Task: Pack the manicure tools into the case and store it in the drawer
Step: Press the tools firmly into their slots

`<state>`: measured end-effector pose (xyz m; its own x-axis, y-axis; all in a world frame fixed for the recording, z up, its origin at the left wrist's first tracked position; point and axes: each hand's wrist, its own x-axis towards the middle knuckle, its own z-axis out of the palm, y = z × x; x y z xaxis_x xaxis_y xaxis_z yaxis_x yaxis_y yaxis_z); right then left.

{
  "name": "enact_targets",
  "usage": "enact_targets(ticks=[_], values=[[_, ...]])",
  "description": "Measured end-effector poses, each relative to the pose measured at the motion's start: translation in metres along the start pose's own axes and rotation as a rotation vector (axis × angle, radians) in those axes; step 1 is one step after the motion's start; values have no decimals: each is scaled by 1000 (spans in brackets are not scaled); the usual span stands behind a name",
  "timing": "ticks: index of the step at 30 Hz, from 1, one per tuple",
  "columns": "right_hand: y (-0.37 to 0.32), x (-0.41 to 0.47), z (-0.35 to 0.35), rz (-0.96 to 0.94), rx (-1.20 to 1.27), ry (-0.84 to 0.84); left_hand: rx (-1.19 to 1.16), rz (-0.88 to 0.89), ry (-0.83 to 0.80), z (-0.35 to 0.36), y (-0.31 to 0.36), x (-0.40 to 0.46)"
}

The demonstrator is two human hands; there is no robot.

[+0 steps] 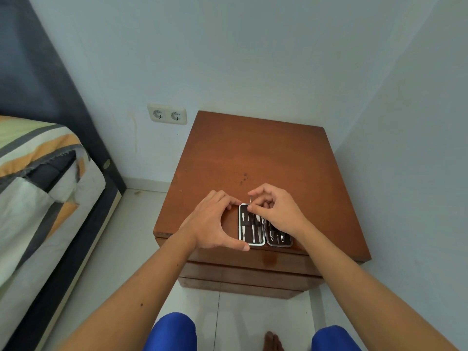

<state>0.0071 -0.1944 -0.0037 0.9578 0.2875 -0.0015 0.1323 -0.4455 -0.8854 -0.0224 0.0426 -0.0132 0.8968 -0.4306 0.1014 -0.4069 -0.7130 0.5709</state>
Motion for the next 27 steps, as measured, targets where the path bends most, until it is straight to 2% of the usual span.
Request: enact_targets(ticks=[11,18,27], values=[[0,-5,-2,-78,-226,3,-2,1,9,0,1,-2],[-6,-8,-9,-71,-430,-169,-5,-3,1,0,1,0],[-17,-10,-13,-48,-532,-316,-1,-3,-3,-1,2,-1]])
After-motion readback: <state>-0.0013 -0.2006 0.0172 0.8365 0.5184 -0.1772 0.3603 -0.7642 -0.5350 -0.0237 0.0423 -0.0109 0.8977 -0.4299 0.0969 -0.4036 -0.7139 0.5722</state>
